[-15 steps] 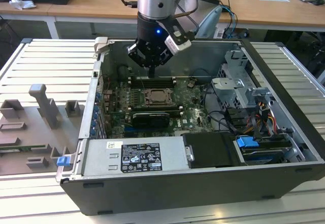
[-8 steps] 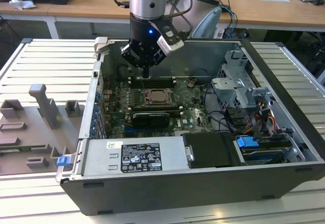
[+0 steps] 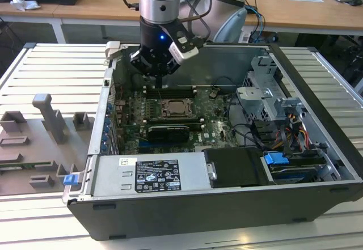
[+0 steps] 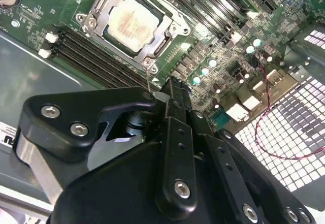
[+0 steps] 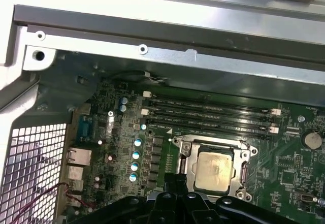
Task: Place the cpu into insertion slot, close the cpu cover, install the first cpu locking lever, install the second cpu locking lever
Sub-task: 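Install the first cpu locking lever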
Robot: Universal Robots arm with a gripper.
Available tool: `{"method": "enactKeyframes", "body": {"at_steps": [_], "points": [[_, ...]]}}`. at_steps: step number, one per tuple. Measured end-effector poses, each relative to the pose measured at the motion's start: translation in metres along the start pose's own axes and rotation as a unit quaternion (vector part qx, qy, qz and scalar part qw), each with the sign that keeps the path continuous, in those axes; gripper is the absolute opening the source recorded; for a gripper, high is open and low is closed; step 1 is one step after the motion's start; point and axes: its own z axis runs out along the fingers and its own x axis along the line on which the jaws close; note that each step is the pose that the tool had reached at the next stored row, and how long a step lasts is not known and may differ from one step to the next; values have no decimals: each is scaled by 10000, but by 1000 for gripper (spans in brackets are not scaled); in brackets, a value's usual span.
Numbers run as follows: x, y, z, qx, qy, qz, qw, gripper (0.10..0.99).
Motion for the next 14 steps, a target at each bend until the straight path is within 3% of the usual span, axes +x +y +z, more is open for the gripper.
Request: {"method": "enactKeyframes", "body": {"at_steps": [8, 12, 14], "points": [[147, 19, 9, 3, -15, -1, 10000, 106], [246, 32, 21, 5, -42, -2, 10000, 106], [249, 68, 50, 5, -45, 5, 10000, 106]]}}
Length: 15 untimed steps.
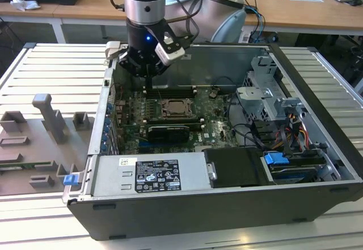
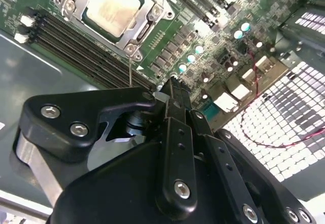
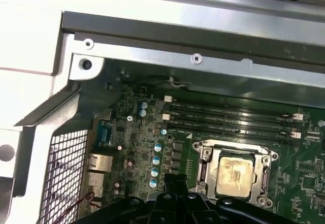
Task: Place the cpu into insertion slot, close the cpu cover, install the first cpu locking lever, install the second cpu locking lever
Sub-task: 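Install the first cpu locking lever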
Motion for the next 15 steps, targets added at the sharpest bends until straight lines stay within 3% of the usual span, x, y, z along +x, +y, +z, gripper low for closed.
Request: {"method": "enactKeyframes", "body": {"at_steps": [4, 9, 15], "points": [[-15, 115, 77, 0, -1, 20, 10000, 106], [-32, 208, 136, 0, 0, 21, 10000, 106], [-100, 237, 161, 0, -1, 29, 10000, 106]]}}
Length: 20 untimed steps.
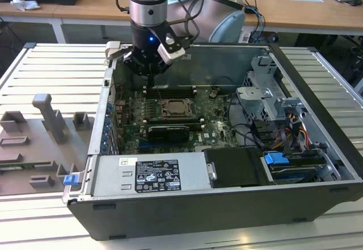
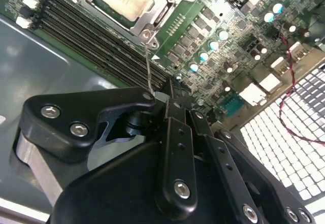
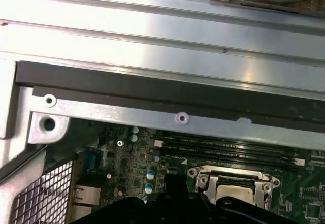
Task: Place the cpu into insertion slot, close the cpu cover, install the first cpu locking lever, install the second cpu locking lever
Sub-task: 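Install the first cpu locking lever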
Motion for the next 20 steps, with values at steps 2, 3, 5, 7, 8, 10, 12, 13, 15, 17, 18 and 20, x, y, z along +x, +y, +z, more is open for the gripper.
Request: {"method": "enactKeyframes", "body": {"at_steps": [2, 3, 5, 7, 8, 10, 12, 13, 15, 17, 18, 20], "points": [[-33, -1, 2, 0, 0, 4, 10000, 106], [-55, -3, 2, 0, 0, 9, 10000, 106], [-87, -7, 4, 1, -1, 31, 10000, 106], [-97, -9, 5, 1, -2, 50, 10000, 106], [-100, -9, 6, 0, -2, 56, 10000, 106], [-113, -10, 8, 1, -3, 74, 10000, 106], [-124, -12, 10, 1, -3, 86, 10000, 106], [-130, -12, 11, 1, -4, 92, 10000, 106], [-156, -16, 14, 1, -5, 108, 9999, 106], [-189, -20, 21, 2, -4, 111, 9999, 106], [-237, -27, 32, 1, -5, 114, 9999, 106], [-297, -35, 46, 2, -5, 122, 9999, 106]]}}
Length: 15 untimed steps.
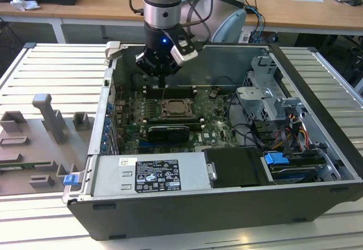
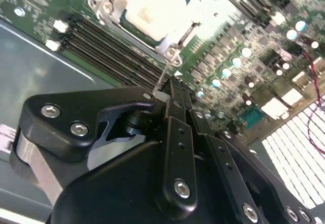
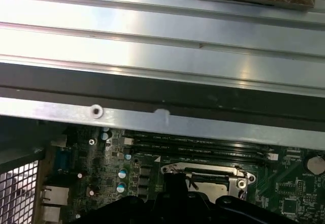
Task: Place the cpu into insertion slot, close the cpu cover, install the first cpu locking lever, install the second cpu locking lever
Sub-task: 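Install the first cpu locking lever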
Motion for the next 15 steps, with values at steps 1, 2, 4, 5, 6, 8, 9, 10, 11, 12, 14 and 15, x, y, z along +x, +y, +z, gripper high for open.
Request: {"method": "enactKeyframes", "body": {"at_steps": [1, 2, 4, 5, 6, 8, 9, 10, 11, 12, 14, 15], "points": [[-47, -5, 9, 0, 0, 4, 10000, 106], [-61, -7, 13, -1, -1, 8, 10000, 106], [-68, -8, 18, 0, 0, 18, 10000, 106], [-68, -8, 18, 1, 0, 21, 10000, 106], [-70, -8, 21, 0, 0, 25, 10000, 106], [-74, -9, 25, 0, -1, 31, 10000, 106], [-76, -9, 26, 0, -1, 34, 10000, 106], [-79, -9, 27, 0, -1, 37, 10000, 106], [-82, -10, 29, 0, -1, 40, 10000, 106], [-85, -10, 30, 0, -2, 43, 10000, 106], [-91, -11, 33, 0, -2, 54, 10000, 106], [-92, -11, 34, -1, -2, 58, 10000, 106]]}}
